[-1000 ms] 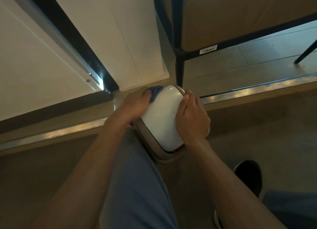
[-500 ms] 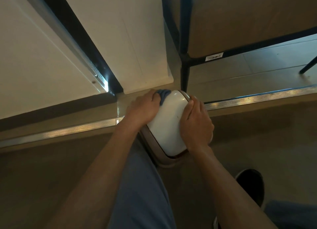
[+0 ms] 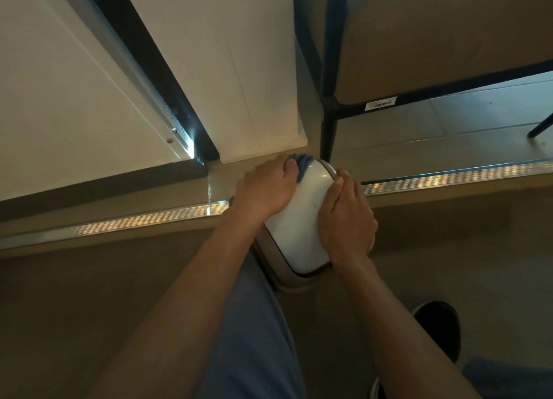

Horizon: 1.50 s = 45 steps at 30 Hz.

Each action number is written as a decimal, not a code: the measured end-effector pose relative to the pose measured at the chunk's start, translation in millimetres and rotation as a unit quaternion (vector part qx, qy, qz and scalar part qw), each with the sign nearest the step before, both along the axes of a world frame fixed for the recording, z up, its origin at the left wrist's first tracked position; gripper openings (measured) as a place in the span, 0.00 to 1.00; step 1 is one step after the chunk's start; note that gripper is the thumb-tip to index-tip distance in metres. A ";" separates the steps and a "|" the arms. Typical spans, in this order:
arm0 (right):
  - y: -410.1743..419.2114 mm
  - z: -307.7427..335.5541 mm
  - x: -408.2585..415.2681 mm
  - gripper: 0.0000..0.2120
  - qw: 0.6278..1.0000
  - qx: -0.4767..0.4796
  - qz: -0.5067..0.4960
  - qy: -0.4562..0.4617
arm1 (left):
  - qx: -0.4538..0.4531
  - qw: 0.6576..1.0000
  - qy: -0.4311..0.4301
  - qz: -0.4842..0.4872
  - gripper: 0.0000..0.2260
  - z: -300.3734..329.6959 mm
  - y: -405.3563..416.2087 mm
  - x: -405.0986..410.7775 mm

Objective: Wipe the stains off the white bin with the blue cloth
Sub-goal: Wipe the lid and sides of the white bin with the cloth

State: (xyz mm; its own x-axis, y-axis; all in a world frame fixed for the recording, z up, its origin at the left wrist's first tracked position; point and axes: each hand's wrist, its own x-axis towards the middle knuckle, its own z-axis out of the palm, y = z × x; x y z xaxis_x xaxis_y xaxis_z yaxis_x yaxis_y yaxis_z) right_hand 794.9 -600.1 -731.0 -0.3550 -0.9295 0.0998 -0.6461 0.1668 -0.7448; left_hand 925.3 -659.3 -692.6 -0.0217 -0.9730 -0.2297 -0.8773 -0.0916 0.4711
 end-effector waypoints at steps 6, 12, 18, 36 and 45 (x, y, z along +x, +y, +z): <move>-1.8 -5.0 -0.7 0.20 1.000 -0.011 -0.009 0.008 | -0.108 0.981 -0.052 -0.155 0.23 -5.2 31.5 -2.3; -1.4 -3.4 0.5 0.21 1.000 -0.003 -0.004 -0.002 | -0.090 0.990 0.011 -0.106 0.21 -8.0 37.9 39.3; -2.1 -5.8 -0.6 0.20 1.000 -0.001 -0.015 0.009 | -0.065 0.993 -0.079 -0.051 0.20 -1.6 8.3 -21.6; -1.3 -2.7 0.7 0.20 1.000 0.008 -0.011 0.001 | -0.051 0.993 -0.048 -0.098 0.21 1.2 3.0 -18.5; -1.6 -0.9 2.1 0.20 1.000 0.008 -0.011 0.000 | -0.136 0.975 -0.007 -0.178 0.22 -14.7 46.2 50.6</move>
